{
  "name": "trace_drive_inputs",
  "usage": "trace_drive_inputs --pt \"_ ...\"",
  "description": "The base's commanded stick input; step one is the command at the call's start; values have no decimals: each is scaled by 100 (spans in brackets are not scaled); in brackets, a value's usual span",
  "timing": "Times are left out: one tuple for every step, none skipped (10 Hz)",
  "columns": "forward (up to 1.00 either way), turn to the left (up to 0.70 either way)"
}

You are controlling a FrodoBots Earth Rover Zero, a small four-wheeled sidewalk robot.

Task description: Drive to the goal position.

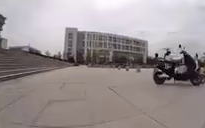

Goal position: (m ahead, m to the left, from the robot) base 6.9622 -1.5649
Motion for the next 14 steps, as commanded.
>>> trace_drive_inputs --pt "70 1" --pt "70 1" --pt "70 1" --pt "70 1" --pt "70 1" --pt "70 1" --pt "70 1" --pt "70 1" --pt "70 1" --pt "70 1" --pt "70 1" --pt "70 1" --pt "70 1" --pt "70 1"
